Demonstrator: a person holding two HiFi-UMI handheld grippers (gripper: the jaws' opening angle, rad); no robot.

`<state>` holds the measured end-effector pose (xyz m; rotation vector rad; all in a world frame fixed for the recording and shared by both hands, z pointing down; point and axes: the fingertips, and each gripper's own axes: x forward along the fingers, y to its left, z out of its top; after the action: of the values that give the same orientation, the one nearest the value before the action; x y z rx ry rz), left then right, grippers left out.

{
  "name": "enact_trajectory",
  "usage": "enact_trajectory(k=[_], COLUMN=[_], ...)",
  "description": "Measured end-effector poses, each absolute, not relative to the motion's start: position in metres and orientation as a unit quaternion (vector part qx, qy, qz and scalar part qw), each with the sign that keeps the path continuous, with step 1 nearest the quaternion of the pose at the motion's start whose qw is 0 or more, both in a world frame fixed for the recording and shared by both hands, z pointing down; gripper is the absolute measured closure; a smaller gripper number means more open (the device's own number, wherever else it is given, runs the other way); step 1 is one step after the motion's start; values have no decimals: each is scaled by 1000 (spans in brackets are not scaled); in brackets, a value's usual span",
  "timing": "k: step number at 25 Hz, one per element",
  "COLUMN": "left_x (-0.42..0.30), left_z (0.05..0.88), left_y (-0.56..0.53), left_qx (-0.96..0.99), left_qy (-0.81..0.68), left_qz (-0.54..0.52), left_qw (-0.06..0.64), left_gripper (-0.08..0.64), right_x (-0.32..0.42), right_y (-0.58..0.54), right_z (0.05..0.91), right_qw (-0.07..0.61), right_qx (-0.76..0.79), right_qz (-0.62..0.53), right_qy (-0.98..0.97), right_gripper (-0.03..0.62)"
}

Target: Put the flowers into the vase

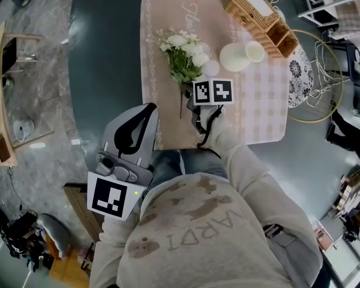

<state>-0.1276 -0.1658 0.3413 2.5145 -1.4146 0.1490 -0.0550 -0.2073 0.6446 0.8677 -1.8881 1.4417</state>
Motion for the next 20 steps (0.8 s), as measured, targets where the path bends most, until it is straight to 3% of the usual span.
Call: enact_trajectory(k=[12, 20], left_x=[-110, -82], left_z=[319, 299], left_y=[-164, -170], left_qx=[874, 887], left_qy=[-473, -454], left_qz=[38, 25], left_qw=[101, 85], left_gripper=[560, 560], right_x=[-82, -61], right_y=[-219, -247], right_z=[531, 429], right_qw=[203, 111], right_qx=[284, 297], right_qz=[465, 350], right_qy=[-813, -881], right_gripper=[555, 555])
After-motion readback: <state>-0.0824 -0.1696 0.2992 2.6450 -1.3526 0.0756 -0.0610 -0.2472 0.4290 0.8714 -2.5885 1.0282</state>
